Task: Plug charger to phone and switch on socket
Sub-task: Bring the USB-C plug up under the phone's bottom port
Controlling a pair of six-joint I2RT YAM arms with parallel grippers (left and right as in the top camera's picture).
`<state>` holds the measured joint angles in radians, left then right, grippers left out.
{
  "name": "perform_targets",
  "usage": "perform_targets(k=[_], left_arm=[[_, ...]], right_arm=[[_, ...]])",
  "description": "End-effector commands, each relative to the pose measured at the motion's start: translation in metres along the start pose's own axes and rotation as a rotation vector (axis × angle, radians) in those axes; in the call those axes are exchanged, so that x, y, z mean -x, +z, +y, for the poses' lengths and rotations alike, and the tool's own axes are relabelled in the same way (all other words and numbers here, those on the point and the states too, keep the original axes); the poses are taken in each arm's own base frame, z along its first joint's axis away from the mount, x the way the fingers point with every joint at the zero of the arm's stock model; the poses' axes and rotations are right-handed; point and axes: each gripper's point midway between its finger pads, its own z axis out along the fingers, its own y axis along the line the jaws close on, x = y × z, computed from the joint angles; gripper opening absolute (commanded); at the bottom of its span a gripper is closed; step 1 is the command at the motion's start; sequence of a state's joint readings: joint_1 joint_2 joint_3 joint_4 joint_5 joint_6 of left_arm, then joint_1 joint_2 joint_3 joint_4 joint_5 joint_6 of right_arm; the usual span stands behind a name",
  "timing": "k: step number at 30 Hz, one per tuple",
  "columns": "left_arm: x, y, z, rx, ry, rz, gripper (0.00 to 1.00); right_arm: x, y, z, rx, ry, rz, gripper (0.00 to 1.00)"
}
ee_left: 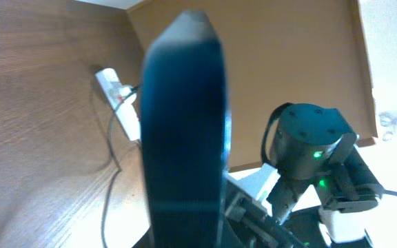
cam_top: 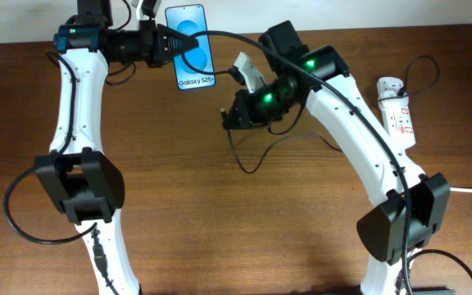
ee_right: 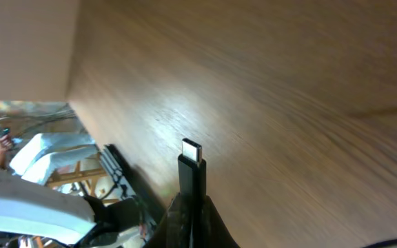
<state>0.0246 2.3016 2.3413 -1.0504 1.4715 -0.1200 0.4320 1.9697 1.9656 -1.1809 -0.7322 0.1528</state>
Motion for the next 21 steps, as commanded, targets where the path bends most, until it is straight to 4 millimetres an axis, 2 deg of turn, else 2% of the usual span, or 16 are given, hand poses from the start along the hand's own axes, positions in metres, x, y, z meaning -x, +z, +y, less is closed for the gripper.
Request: perform_targets(k=[1, 2, 5, 7, 10, 11, 12, 14, 19, 21], left_arm=[[0.001, -0.004, -0.04, -0.1, 0.061, 0.007, 0.0], [0.001, -0.004, -0.039, -0.094, 0.061, 0.007, 0.0], [0.001, -0.003, -0.036, -0.073, 0.061, 0.004, 0.0], [0.001, -0.003, -0.036, -0.077, 0.058, 0.005, 0.0], [-0.001, -0.002, -0.038, -0.089, 0.047, 0.011, 0.0], [-0.003, 0.003, -0.042, -0.108, 0.047, 0.023, 0.0], [-0.005, 0.009, -0.044, -0.114, 0.048, 0.034, 0.0], [-0.007, 0.014, -0.045, -0.119, 0.048, 0.043, 0.0], [-0.007, 0.014, -0.045, -0.119, 0.048, 0.043, 0.0], [-0.007, 0.014, -0.045, -0.119, 0.048, 0.044, 0.0]], right_arm=[[0.005, -0.008, 0.027, 0.03, -0.052, -0.044, 0.04], [0.01, -0.011, 0.02, -0.064, -0.029, -0.083, 0.04], [0.019, -0.025, 0.037, -0.209, -0.08, -0.206, 0.04], [0.022, -0.027, 0.053, -0.214, -0.129, -0.248, 0.04], [0.021, -0.018, 0.061, -0.202, -0.152, -0.241, 0.04], [0.021, -0.014, 0.059, -0.22, -0.142, -0.24, 0.04], [0.022, -0.014, 0.049, -0.265, -0.087, -0.251, 0.04], [0.022, -0.013, 0.046, -0.278, -0.08, -0.247, 0.04], [0.022, -0.02, 0.034, -0.287, 0.02, -0.254, 0.04], [0.02, -0.018, 0.038, -0.262, 0.017, -0.241, 0.04]])
